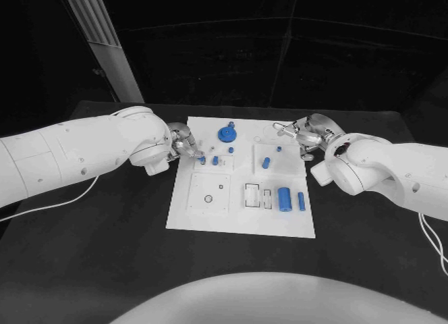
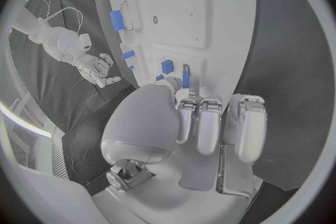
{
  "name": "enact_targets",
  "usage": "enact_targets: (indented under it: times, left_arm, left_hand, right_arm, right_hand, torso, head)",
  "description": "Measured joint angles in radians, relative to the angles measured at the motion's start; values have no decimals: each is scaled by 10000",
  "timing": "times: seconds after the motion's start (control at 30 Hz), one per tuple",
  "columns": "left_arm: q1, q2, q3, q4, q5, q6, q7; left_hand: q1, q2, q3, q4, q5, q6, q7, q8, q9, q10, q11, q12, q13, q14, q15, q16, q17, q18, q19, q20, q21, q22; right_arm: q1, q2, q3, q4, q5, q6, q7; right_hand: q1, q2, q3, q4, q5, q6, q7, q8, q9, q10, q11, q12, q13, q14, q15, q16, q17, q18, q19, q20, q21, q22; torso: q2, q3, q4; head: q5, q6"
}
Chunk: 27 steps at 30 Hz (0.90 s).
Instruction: Assemble the parts on the task board
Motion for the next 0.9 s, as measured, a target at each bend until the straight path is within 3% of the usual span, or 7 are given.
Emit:
enact_targets:
  times: [0.9]
  left_arm:
    - [14, 87, 15, -88, -1, 308, -235]
  left_hand:
    - [-12, -9, -30, 146, -6, -27, 27, -19, -44, 0, 0, 0, 0, 0, 0, 0, 0, 0, 0, 0, 0, 0]
  right_arm:
    - [0, 2, 0, 2, 0, 0, -2]
  right_hand:
    - [0, 0, 0, 0, 0, 0, 0, 0, 0, 0, 0, 0, 0, 0, 0, 0, 0, 0, 0, 0, 0, 0]
  torso:
    - [-3, 1, 1]
  head:
    - [-6, 0]
